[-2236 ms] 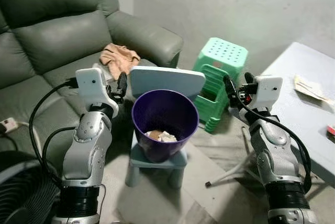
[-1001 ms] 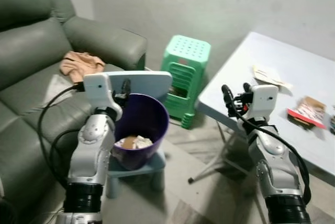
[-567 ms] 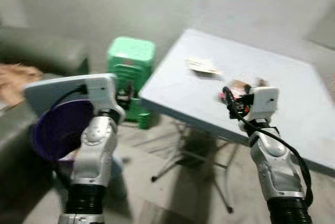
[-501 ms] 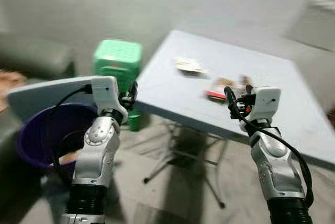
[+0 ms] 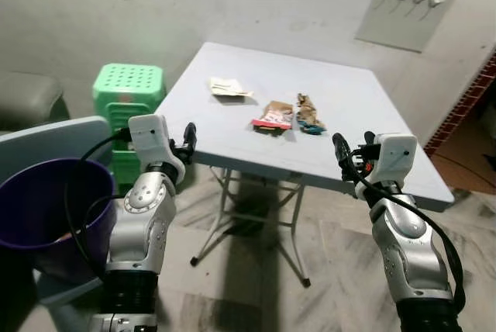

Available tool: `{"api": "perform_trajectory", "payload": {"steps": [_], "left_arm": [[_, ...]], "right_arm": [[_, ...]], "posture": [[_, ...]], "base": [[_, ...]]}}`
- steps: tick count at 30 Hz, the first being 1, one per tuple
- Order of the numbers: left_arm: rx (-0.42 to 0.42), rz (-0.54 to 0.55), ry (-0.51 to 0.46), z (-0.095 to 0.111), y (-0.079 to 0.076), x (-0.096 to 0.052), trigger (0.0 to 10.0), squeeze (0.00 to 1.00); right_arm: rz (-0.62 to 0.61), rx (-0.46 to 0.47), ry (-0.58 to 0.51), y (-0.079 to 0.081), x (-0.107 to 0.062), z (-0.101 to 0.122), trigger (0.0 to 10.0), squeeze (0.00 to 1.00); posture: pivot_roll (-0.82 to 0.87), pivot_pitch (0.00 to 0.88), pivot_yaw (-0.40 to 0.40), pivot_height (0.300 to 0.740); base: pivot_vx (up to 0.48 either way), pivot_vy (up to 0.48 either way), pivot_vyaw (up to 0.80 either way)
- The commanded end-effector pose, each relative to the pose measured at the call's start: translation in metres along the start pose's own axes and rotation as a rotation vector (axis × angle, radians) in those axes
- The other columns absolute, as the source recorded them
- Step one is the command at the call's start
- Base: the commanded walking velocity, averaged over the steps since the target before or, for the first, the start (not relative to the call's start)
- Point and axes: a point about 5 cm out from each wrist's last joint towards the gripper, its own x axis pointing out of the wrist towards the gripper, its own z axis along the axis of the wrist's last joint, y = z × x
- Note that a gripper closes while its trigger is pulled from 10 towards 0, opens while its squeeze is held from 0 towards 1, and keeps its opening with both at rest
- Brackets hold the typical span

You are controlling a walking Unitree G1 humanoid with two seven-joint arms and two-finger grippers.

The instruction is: Picking trash to rubbish bin

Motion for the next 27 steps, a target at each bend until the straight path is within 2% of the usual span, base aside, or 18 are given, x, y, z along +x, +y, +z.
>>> {"api": "perform_trajectory", "payload": {"steps": [1,6,15,24,25,27], "left_arm": [[-0.006,-0.019,0.008,0.001,-0.005,0.001,10.0,0.00],[-0.012,-0.032,-0.007,0.003,-0.007,0.001,10.0,0.00],[-0.005,-0.051,-0.002,0.004,-0.008,0.000,10.0,0.00],[0.027,-0.092,0.003,0.004,-0.014,-0.001,10.0,0.00],[0.029,-0.094,0.004,0.004,-0.014,-0.001,10.0,0.00],[0.042,-0.108,0.002,0.004,-0.016,-0.001,10.0,0.00]], "right_arm": [[-0.007,-0.016,-0.009,-0.002,-0.001,0.005,10.0,0.00],[-0.005,-0.008,-0.002,-0.001,-0.002,0.004,10.0,0.00],[-0.022,-0.006,0.005,-0.001,-0.003,0.003,10.0,0.00],[-0.055,0.090,0.051,-0.001,-0.005,-0.004,10.0,0.00],[-0.054,0.098,0.051,-0.001,-0.005,-0.004,10.0,1.00],[-0.057,0.100,0.044,-0.001,-0.006,-0.004,10.0,1.00]], "posture": [[0.10,0.000,-0.125,0.740],[0.10,0.000,-0.124,0.740],[0.09,0.000,-0.119,0.740],[0.09,0.000,-0.111,0.740],[0.09,0.000,-0.111,0.740],[0.09,0.000,-0.108,0.740]], "base": [[0.000,0.000,0.00],[0.000,0.000,0.00],[0.274,0.000,0.00],[0.316,0.000,0.00],[0.341,0.000,0.00],[0.343,0.000,0.00]]}}
